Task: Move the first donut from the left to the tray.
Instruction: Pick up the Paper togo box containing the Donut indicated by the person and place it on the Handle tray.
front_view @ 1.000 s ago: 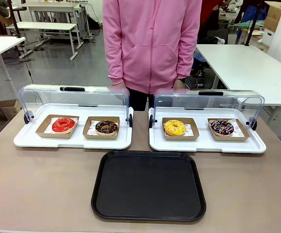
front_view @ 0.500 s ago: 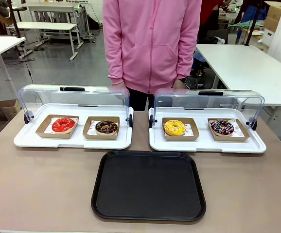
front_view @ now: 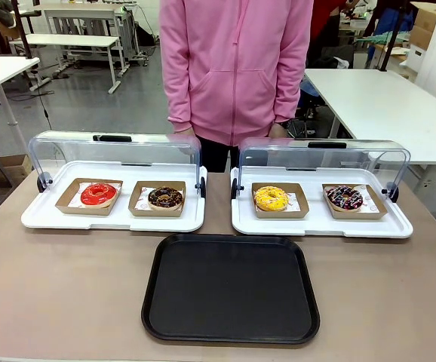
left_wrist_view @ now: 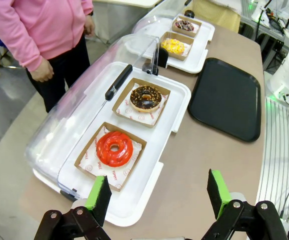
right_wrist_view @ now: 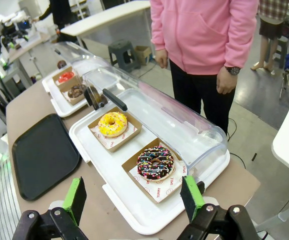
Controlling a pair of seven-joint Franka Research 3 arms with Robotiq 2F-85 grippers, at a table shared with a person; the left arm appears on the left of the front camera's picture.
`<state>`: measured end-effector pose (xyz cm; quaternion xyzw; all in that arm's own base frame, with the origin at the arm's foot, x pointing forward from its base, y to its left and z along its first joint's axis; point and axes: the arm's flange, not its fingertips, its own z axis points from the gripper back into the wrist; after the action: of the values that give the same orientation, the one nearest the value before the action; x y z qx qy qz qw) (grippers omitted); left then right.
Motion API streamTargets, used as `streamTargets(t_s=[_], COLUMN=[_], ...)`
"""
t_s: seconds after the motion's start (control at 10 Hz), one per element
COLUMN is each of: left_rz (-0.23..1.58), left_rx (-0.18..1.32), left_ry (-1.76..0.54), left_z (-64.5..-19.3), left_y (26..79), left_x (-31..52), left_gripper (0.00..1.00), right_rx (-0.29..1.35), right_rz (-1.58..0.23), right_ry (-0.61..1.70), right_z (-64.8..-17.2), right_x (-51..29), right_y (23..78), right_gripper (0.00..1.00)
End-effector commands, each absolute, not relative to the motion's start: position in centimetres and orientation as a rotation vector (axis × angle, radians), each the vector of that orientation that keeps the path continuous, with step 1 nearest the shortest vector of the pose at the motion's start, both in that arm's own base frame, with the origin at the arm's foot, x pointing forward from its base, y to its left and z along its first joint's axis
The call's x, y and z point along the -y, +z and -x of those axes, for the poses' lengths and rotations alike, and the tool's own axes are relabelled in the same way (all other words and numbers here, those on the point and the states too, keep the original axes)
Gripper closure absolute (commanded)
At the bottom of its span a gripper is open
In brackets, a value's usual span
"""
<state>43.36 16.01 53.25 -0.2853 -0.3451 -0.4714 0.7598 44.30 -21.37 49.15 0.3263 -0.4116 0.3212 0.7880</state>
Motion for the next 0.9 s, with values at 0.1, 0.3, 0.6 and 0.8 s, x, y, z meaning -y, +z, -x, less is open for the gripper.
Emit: streamTargets(t_s=[0.1, 0.3, 0.6, 0.8], left_rz=[0.622, 0.622, 0.622, 0.622], left_rx=[0.759, 0.759, 0.759, 0.759], left_ry=[-1.033, -1.033, -1.033, -1.033], left_z=[-43.28, -43.28, -43.28, -43.28], left_y=[53.47, 53.47, 53.47, 53.47], left_x=[-15.96, -15.96, -15.96, -15.96], left_gripper=[0.00, 0.00, 0.00, 0.00], right_rx=[0.895, 0.895, 0.895, 0.895], right_rz=[-0.708, -0.708, -0.708, -0.708], right_ry=[0.697, 0.697, 0.697, 0.697], right_z=[-44.06, -44.06, -44.06, -44.06], right_x=[21.27, 21.27, 21.27, 21.27], right_y=[49.49, 49.49, 49.49, 49.49], right_gripper=[0.00, 0.00, 0.00, 0.00])
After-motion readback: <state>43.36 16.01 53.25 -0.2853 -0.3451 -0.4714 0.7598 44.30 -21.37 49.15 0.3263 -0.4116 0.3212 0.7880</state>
